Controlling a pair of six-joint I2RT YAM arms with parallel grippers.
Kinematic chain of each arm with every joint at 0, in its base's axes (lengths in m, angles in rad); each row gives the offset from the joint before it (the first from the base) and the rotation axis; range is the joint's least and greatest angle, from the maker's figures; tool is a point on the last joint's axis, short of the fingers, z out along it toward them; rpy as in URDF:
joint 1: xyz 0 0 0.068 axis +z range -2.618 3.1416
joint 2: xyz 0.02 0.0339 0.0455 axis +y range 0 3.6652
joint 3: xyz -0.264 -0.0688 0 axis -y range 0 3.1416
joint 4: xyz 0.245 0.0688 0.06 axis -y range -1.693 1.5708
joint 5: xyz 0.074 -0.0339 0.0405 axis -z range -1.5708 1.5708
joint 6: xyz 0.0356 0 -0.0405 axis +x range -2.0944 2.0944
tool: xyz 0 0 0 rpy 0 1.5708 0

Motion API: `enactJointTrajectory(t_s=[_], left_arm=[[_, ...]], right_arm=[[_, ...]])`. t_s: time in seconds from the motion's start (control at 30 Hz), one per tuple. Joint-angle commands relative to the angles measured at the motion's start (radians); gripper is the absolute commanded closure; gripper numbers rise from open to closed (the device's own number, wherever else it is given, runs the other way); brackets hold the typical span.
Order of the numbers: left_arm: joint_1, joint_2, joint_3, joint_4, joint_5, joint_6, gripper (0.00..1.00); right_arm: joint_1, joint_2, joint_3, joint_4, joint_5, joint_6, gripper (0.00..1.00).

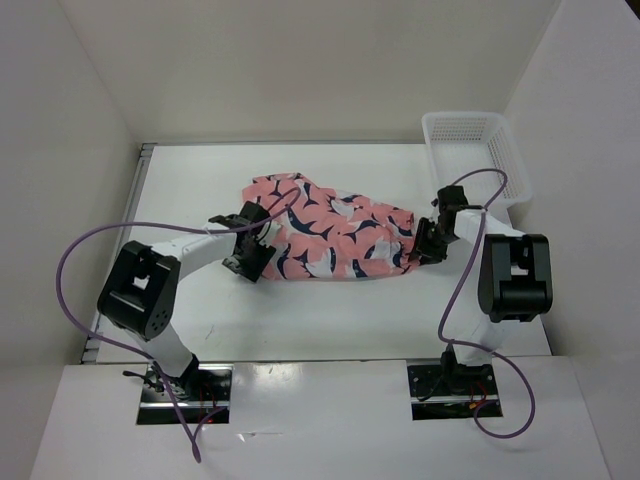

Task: Fold and stack the shorts
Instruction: Fold the shorts

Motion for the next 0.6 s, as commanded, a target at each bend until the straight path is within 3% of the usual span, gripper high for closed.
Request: enactJointTrajectory(t_s=[0.0, 0.27, 0.4, 0.5, 0.57], left_arm=[[-0.004, 0.022, 0.011, 0.012, 0.055, 0.004, 0.39], [-0.004, 0.055, 0.009, 0.041, 0.065, 0.004, 0.59], [-0.004, 0.064, -0.009, 0.099, -0.047, 0.004, 0.69], [0.008, 0.087, -0.009, 0.135, -0.118, 0.004, 0.97], [0.017, 0.096, 0.012, 0.144, -0.118, 0.004, 1.00]], right_arm=[[0.000, 0.013, -0.015, 0.043, -0.003, 0.018, 0.62], [0.000, 0.023, -0.015, 0.043, -0.003, 0.018, 1.00], [0.000, 0.012, 0.017, 0.025, -0.003, -0.013, 1.00], [0.000, 0.001, 0.028, 0.015, -0.012, -0.041, 1.00], [0.000, -0.008, 0.040, 0.003, -0.024, -0.080, 1.00]])
